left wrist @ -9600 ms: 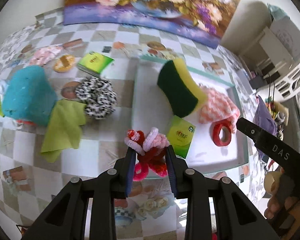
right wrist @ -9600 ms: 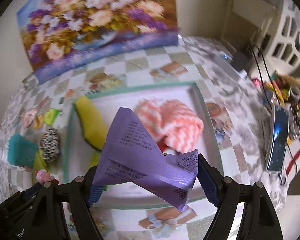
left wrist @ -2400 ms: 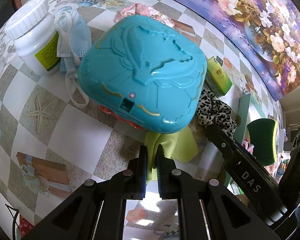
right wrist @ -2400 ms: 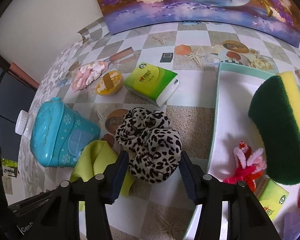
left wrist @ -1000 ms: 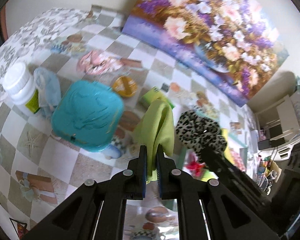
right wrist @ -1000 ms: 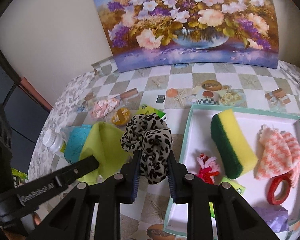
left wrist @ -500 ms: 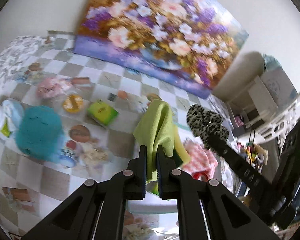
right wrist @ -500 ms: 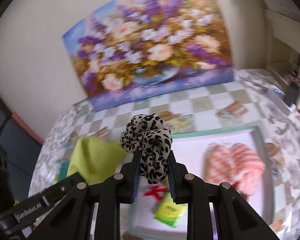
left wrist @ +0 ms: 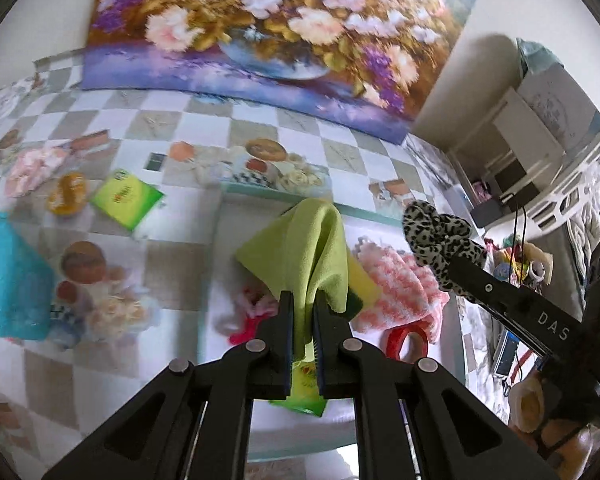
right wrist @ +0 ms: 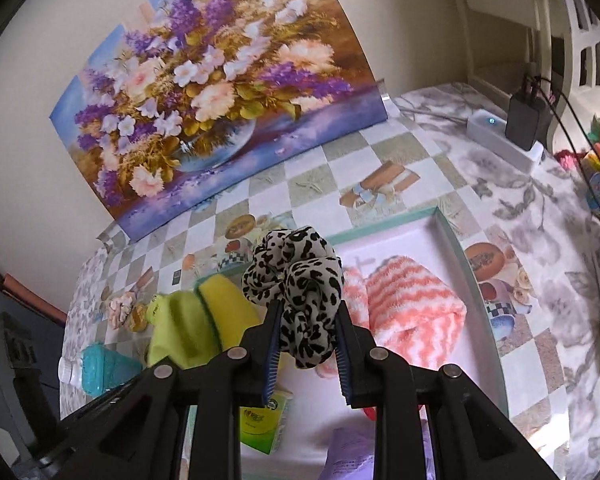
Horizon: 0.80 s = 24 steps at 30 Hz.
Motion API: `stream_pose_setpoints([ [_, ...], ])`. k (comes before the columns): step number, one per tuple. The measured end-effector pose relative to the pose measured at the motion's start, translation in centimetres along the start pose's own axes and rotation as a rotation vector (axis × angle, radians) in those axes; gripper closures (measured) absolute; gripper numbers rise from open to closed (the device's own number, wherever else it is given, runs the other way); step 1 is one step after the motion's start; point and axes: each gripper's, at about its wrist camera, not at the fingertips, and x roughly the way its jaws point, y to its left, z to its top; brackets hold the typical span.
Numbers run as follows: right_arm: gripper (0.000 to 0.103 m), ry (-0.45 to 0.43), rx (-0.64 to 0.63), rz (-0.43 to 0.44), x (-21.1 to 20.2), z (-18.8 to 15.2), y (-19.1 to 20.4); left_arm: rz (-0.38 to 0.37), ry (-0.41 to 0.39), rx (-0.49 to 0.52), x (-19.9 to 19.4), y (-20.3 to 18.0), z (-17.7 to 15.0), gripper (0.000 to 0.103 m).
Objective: Organize soft objects
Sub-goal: 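Carry the cloth with the left tool while the right tool carries the scrunchie toward the tray, then open the left tool to drop the cloth while the right tool releases the scrunchie into the tray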
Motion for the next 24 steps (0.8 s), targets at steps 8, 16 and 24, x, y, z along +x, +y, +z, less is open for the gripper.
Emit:
stream_pose_setpoints([
  [8,0.077,0.051,-0.011,-0.014,2.3,-0.5,-0.1,0.015,0.049,0.024,3.6,-0.3,0.2,0.094],
  [16,0.074,0.085,0.007,-0.038,3.3,-0.4,-0.7,0.015,0.081,-0.004,4.2,0.4,0.5,0.086],
  [24,0.059,0.072,-0.005,-0.064,2.2,-0.1,-0.2,0.016,0.088,-0.011,2.5,0.1,1.1,0.052],
])
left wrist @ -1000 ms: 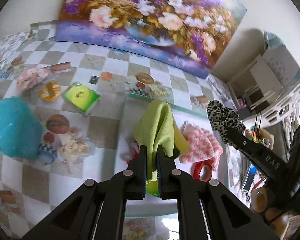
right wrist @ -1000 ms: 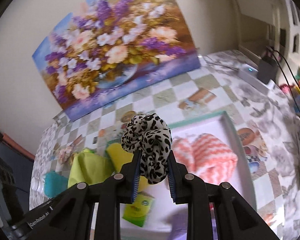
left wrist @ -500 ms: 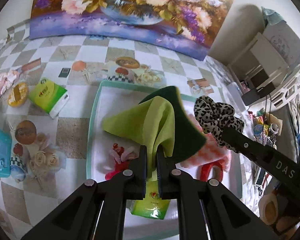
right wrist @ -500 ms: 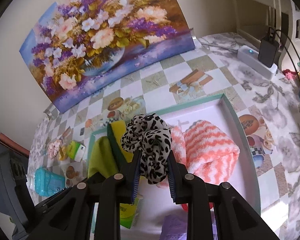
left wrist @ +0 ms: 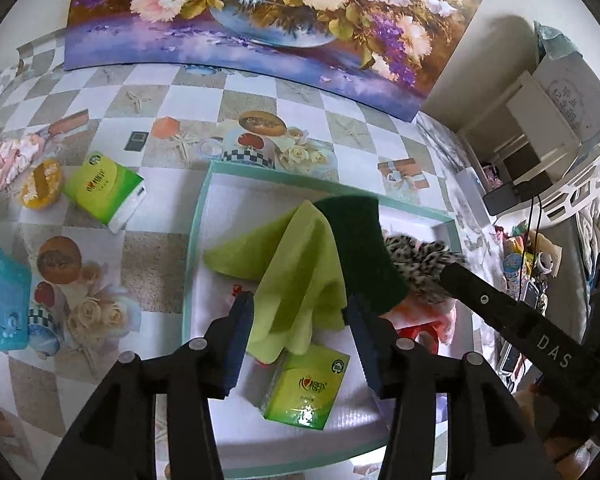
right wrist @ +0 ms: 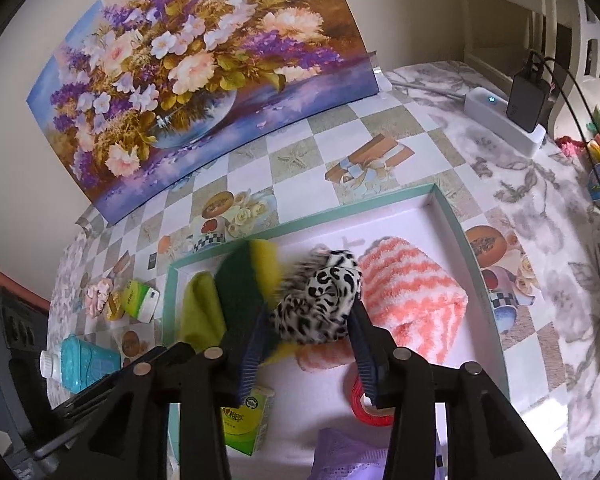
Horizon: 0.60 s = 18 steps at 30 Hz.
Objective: Organize soft objects
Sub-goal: 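Open the left tool to drop the cloth while the right tool releases the scrunchie into the tray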
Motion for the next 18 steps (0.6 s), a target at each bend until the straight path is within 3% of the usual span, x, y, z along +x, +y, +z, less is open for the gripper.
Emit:
stream_pose_setpoints([
  [2,0.058,-0.007,-0.008,-0.013,-0.4,0.1,0.1,0.005,-0.006,-0.007,-0.6,0.1,0.2,0.049],
  [4,0.052,-0.009,-0.015,-0.023,-0.7,0.2,0.3,0.023,-0.008,-0.021,-1.2,0.3,0.3,0.039],
  [6,0.038,-0.01,-0.02,-0.038,-0.9,0.1,0.5,0.056,-0.015,-0.035,-1.7,0.7,0.4,0.035],
  [10,0.032,0.006,-0.045,-0.067,-0.9,-0.1,1.1,0.143,-0.051,-0.058,-2.4,1.9,0.5,0.017],
  [12,0.019,0.017,-0.066,-0.087,-0.6,-0.3,1.5,0.178,-0.063,-0.069,-2.6,2.6,0.4,0.014],
  [17,0.0,0.028,-0.095,-0.117,0.0,-0.7,2.1,0.209,-0.066,-0.097,-2.6,3.8,0.4,0.008],
  [18,0.0,0.023,-0.101,-0.123,0.0,-0.8,2.1,0.215,-0.067,-0.098,-2.7,3.9,0.3,0.005],
])
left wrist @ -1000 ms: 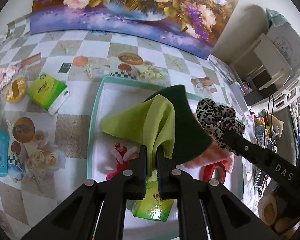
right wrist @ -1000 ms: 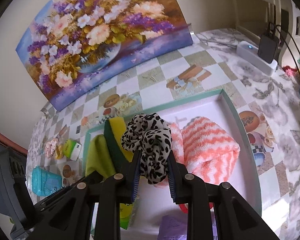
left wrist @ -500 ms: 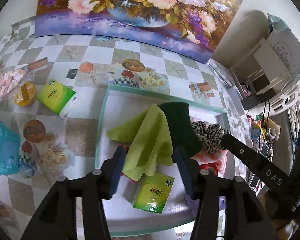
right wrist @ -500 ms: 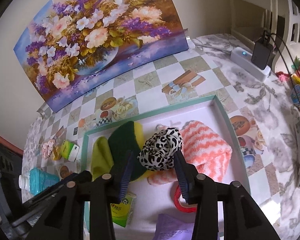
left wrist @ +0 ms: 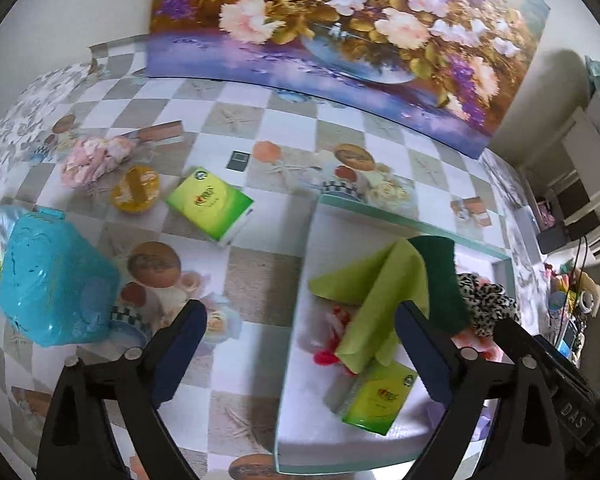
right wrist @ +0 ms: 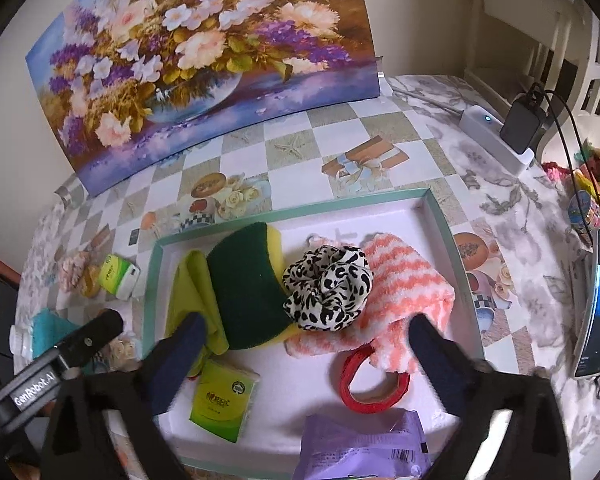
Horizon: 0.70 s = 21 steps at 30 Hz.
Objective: Organize soft objects
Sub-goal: 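Open the left tool to drop the cloth while the right tool releases the scrunchie into the tray, then withdraw both tools from the tray back toward the pile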
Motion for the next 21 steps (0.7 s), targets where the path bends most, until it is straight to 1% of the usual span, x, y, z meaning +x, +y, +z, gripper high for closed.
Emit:
stream_pose_setpoints([
  [4,0.0,-0.009,-0.008,-0.038,-0.1,0.0,0.2,0.004,-0.015,-0.002,-0.6,0.3,0.2,0.004],
  [12,0.0,-0.056,0.007,-0.043,-1.1,0.1,0.8,-0.022,-0.062,-0.011,-3.0,1.2,0.9,0.003],
  [17,0.0,-0.091,-0.003,-0.011,-2.5,0.3,2.2,-0.029,-0.097,-0.026,-5.2,2.8,1.5,0.003],
  [21,0.0,-0.116,-0.034,0.008,-3.3,0.2,4.1,-0.007,-0.124,-0.034,-7.0,4.5,1.9,0.003],
])
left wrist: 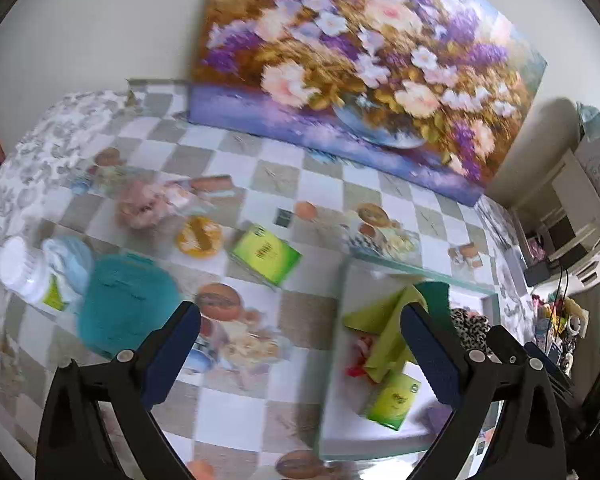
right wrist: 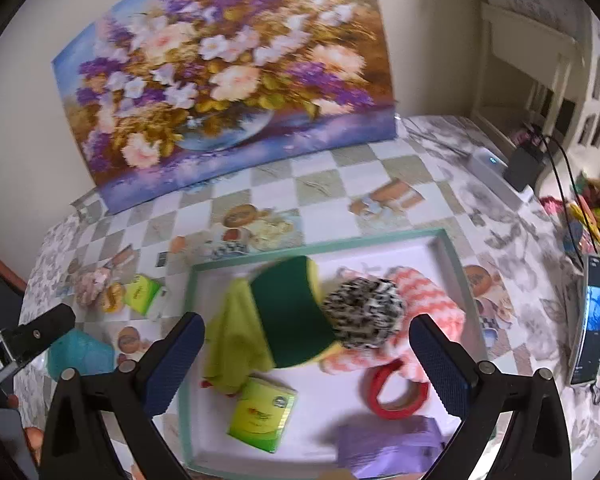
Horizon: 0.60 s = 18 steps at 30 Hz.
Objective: Organize soft objects
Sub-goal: 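Withdraw both tools from the tray back toward the pile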
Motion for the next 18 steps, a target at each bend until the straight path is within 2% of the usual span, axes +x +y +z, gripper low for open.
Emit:
stream_pose_setpoints([
  [5,0.0,0.015,-0.025,0.061,0.0,-0.3,2.7,0.008,-0.03,-0.056,-1.9,3.4,0.9,0.003],
  [11,0.0,0.045,-0.082,0.098,0.5,-1.0,6.1,0.07,-0.072,-0.131,-4.0,8.3,1.7,0.003],
  [18,0.0,0.001,-0.169,0.133,0.1,-1.4,11.1,0.109,-0.081,-0.209,-4.6,13.4,2.1,0.003],
])
